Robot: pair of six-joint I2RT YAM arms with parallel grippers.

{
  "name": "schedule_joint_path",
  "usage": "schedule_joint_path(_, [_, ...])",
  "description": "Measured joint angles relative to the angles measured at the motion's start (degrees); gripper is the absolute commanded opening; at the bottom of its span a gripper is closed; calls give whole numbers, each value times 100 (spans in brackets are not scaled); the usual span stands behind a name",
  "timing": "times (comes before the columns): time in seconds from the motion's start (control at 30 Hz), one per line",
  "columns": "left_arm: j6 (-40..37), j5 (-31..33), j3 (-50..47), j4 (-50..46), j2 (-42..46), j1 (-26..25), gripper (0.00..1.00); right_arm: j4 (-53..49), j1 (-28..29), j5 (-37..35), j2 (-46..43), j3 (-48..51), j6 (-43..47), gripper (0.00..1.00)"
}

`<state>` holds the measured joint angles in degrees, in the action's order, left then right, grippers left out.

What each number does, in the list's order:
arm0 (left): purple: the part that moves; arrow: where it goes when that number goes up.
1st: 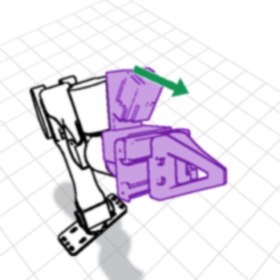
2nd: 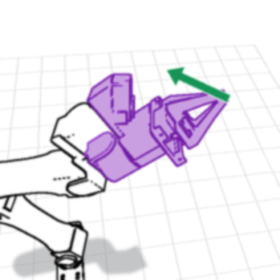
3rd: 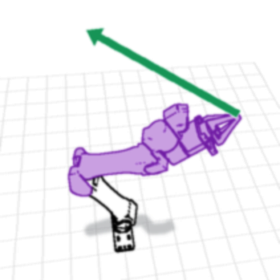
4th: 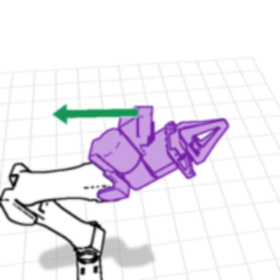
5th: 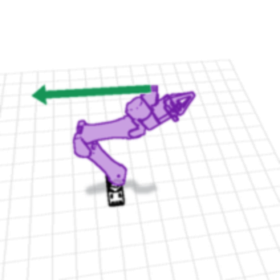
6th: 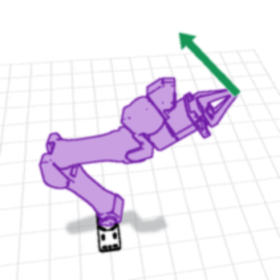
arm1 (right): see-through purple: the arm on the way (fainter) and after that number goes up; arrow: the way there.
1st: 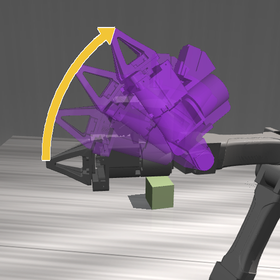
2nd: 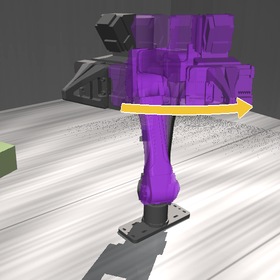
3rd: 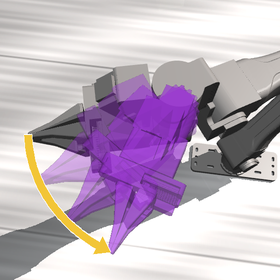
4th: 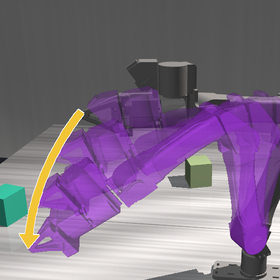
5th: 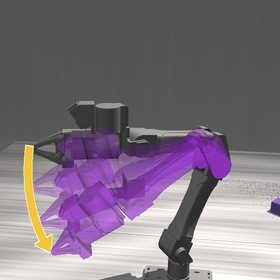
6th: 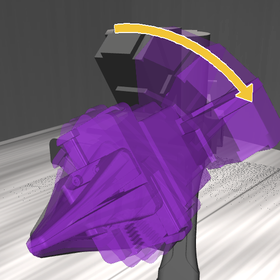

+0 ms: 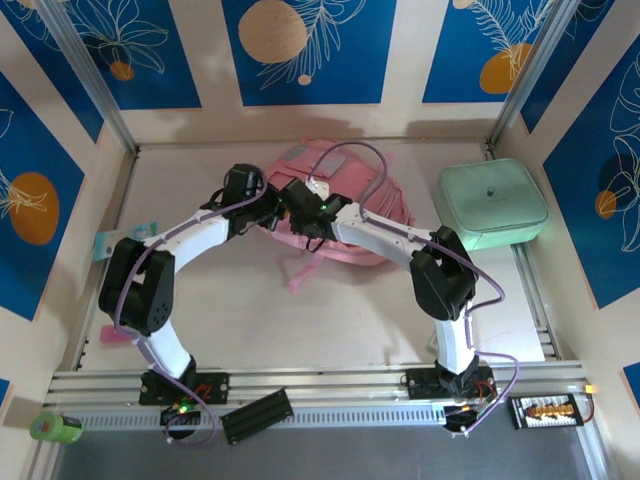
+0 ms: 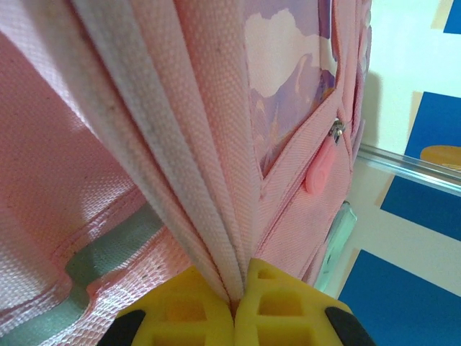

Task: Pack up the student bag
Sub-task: Zip the student bag at the top-center of the table.

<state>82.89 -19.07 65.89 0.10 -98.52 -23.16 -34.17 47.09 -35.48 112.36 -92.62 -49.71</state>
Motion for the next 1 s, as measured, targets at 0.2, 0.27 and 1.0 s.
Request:
schedule_joint_path(0.2, [33, 2, 20, 101, -4, 0, 0, 26, -144, 83, 50, -120, 210, 30])
schedule_joint_path(0.27, [63, 4, 22, 116, -4, 0, 0, -20, -221, 223, 116, -234, 264, 30])
schedule_joint_path(1.0, [57, -254, 50, 249, -208, 66, 0, 44, -708, 1318, -201, 251, 619, 9])
